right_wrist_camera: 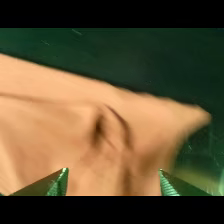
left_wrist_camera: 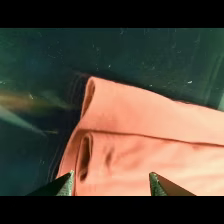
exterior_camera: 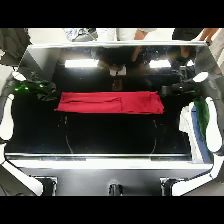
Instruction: Fold the shirts.
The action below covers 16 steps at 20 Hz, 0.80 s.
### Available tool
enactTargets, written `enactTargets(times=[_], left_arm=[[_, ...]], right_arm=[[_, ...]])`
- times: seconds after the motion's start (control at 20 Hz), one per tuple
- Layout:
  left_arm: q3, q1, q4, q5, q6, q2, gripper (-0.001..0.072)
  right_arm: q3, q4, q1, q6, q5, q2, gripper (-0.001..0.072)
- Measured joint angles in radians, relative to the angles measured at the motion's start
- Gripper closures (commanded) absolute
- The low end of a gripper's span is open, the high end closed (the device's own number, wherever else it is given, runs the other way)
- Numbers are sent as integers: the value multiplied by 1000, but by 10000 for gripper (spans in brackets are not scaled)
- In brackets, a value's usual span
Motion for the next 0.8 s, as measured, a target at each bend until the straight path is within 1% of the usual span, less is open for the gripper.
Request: enactTargets(times=[0.15, 0.25, 0.5, 0.65, 0.8], left_arm=[[6, 20, 0, -10, 0, 81, 139], [8, 22, 3, -12, 0, 130, 139], [9, -15, 2, -15, 0, 229, 140], [9, -59, 0, -14, 6, 276, 139], [9, -101, 1, -12, 21, 302, 139]], right_arm=[[0, -31, -71, 28, 84, -26, 4], [0, -3, -94, 42, 147, -63, 3], [1, 146, -116, 103, 213, -166, 4], [0, 257, -97, 116, 233, -208, 4], [0, 314, -61, 121, 229, -226, 12]])
